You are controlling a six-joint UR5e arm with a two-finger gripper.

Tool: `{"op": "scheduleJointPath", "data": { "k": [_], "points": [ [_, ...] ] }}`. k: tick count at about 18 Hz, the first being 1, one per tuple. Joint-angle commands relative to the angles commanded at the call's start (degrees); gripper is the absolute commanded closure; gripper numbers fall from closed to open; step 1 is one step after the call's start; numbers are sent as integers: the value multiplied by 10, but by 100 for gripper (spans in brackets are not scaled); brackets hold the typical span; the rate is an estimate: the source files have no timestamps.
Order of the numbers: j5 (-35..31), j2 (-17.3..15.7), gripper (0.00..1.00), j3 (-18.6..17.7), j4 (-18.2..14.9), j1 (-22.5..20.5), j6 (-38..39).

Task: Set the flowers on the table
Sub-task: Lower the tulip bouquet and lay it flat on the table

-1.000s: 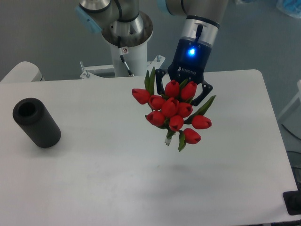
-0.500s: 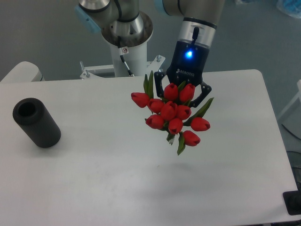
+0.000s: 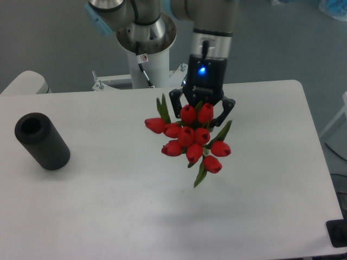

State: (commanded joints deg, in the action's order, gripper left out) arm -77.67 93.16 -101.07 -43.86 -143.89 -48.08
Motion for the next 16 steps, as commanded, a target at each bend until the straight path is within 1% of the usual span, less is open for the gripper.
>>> {"op": "scheduleJointPath", "data": {
  "k": [2, 7, 10, 13, 16],
  "points": [
    [-42, 4, 59, -1, -1, 28, 0],
    [-189, 35, 59, -4, -2, 97, -1],
    [-235, 53, 61, -8, -4, 115, -2],
    [-282, 78, 61, -8, -7, 140, -12],
    [-343, 116, 61, -7, -11, 169, -32]
  ]
}}
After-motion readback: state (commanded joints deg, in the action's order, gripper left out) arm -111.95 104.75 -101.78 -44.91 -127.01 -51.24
